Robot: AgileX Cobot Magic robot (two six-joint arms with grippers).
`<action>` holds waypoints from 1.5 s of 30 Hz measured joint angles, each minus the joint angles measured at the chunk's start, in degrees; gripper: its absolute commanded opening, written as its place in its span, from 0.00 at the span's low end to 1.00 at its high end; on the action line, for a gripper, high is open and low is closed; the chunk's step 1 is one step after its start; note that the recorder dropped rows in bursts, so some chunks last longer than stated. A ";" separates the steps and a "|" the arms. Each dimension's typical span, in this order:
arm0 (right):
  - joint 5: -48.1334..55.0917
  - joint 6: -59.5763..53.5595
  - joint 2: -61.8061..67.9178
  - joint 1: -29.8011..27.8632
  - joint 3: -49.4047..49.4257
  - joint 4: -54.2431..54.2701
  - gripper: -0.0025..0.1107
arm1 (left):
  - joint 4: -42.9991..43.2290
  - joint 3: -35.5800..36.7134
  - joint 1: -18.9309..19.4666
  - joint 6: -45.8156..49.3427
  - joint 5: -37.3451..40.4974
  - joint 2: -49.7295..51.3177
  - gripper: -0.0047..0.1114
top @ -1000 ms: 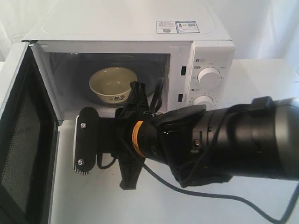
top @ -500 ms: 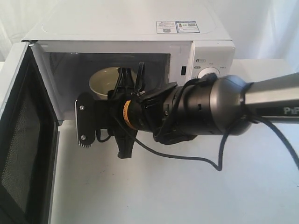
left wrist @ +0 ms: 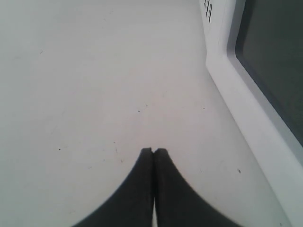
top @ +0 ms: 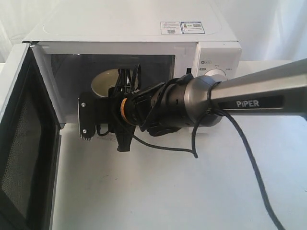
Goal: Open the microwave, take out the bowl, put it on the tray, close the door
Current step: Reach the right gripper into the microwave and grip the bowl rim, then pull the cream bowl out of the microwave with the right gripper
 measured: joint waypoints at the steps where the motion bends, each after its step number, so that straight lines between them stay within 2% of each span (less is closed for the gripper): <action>1: -0.10 0.00 0.47 -0.13 -0.63 -0.14 0.45 | 0.00 0.00 0.00 0.00 0.00 0.00 0.04; 26: -0.83 0.12 9.66 -3.73 -11.01 -0.57 0.44 | 0.00 0.00 0.00 0.00 0.00 0.00 0.04; 30: -1.22 0.12 10.94 -3.73 -11.88 -0.57 0.27 | 0.00 0.00 0.00 0.00 0.00 0.00 0.04; 34: -1.24 0.12 10.94 -3.73 -11.89 -0.42 0.02 | 0.00 0.00 0.00 0.00 0.00 0.00 0.04; 41: -1.25 0.49 9.96 -3.60 -11.63 0.63 0.02 | 0.00 0.00 0.00 0.00 0.00 0.00 0.04; 45: -1.35 4.61 4.38 -1.75 -6.92 0.77 0.02 | 0.00 0.00 0.00 0.00 0.00 0.00 0.04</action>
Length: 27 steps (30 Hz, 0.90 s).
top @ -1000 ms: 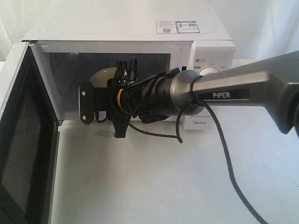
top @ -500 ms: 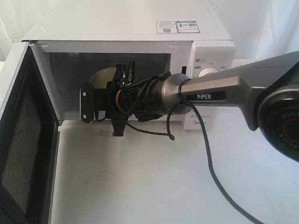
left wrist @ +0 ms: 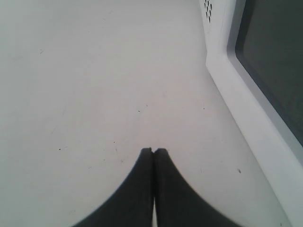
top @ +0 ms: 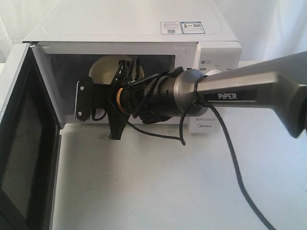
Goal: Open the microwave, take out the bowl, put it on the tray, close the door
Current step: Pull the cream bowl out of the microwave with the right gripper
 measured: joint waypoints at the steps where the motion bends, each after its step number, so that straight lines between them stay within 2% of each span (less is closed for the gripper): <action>1: -0.13 0.53 -0.92 0.30 1.10 0.00 0.02 | 0.00 0.00 0.00 0.00 0.00 0.00 0.04; 12: -2.99 3.65 -18.36 7.44 20.85 4.05 0.02 | 0.00 0.00 0.00 0.00 0.00 0.00 0.04; 18: 3.34 6.03 -30.60 10.37 30.03 10.88 0.02 | 0.00 0.00 0.00 0.00 0.00 0.00 0.04; 21: 11.57 4.28 -35.76 10.67 34.16 18.26 0.02 | 0.00 0.00 0.00 0.00 0.00 0.00 0.04; 27: 26.37 -12.77 -43.21 10.67 36.53 45.53 0.02 | 0.00 0.00 0.00 0.00 0.00 0.00 0.04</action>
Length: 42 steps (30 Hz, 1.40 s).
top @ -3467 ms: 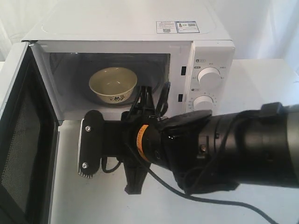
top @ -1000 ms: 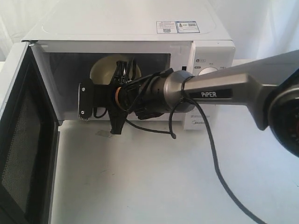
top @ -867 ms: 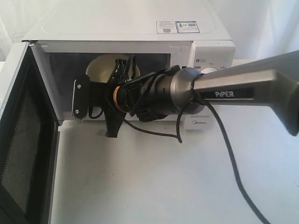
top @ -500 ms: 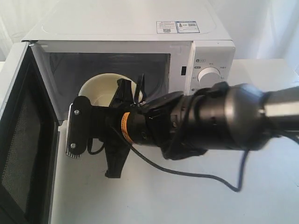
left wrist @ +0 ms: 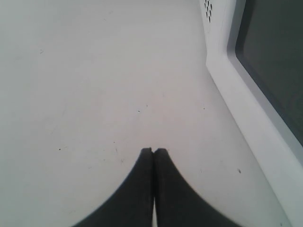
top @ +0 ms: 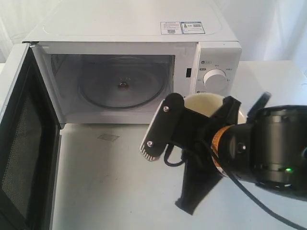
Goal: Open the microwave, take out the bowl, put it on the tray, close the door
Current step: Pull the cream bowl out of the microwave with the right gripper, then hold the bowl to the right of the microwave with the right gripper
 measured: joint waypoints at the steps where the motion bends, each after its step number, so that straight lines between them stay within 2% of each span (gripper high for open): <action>1: 2.57 -3.19 -1.08 0.00 0.00 4.37 0.02 | 0.00 0.00 0.00 0.00 0.00 0.00 0.04; 7: 16.53 -8.11 -2.97 -0.32 0.05 10.81 0.02 | 0.00 0.00 0.00 0.00 0.00 0.00 0.04; 13: 16.95 -9.94 -3.07 -3.94 2.51 15.99 0.02 | 0.00 0.00 0.00 0.00 0.00 0.00 0.04; 18: 14.63 -10.16 -3.07 -7.85 5.98 16.03 0.02 | 0.00 0.00 0.00 0.00 0.00 0.00 0.04; 23: 7.56 -10.16 -2.67 -11.91 7.59 16.13 0.02 | 0.00 0.00 0.00 0.00 0.00 0.00 0.04; 29: 4.65 -10.16 3.63 -16.05 7.68 15.53 0.02 | 0.00 0.00 0.00 0.00 0.00 0.00 0.04; 35: 1.80 -10.16 9.39 -18.23 7.90 15.64 0.02 | 0.00 0.00 0.00 0.00 0.00 0.00 0.04; 42: -3.96 -10.01 10.28 -18.37 7.90 15.89 0.02 | 0.00 0.00 0.00 0.00 0.00 0.00 0.04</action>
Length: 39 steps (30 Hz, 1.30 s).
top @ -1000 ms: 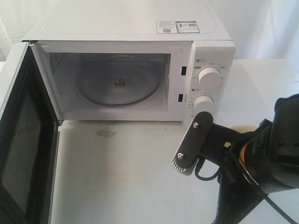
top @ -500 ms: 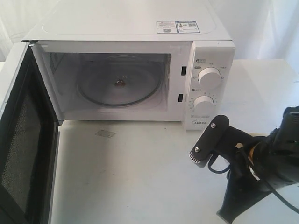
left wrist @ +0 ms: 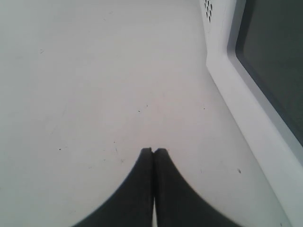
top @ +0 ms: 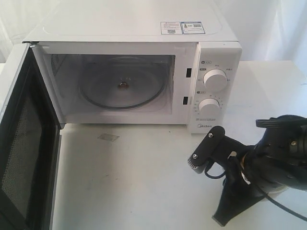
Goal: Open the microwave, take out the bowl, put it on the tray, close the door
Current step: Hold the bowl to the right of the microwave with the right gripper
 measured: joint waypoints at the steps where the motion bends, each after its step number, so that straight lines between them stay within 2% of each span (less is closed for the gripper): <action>1: -0.73 0.49 0.00 0.00 0.03 0.00 0.02 | 0.00 0.00 0.00 0.00 0.00 0.00 0.04; 7: -7.67 3.52 0.00 -1.69 2.44 -0.23 0.02 | 0.00 0.00 0.00 0.00 0.00 0.00 0.04; 19: -6.40 4.46 0.00 -2.29 3.29 -3.18 0.03 | 0.00 0.00 0.00 0.00 0.00 0.00 0.04; 25: -6.73 5.25 0.29 -2.29 3.29 -3.22 0.17 | 0.00 0.00 0.00 0.00 0.00 0.00 0.04; 30: -8.25 6.75 2.20 -2.29 3.29 -3.46 0.18 | 0.00 0.00 0.00 0.00 0.00 0.00 0.04; 32: -8.57 6.75 2.33 -2.29 3.29 -3.46 0.28 | 0.00 0.00 0.00 0.00 0.00 0.00 0.04; 33: -8.79 6.75 2.33 -2.29 3.29 -3.46 0.39 | 0.00 0.00 0.00 0.00 0.00 0.00 0.04; 34: -9.05 6.75 2.33 -2.29 3.29 -3.50 0.45 | 0.00 0.00 0.00 0.00 0.00 0.00 0.04; 39: -9.18 7.90 1.03 -2.29 3.29 -3.60 0.47 | 0.00 0.00 0.00 0.00 0.00 0.00 0.04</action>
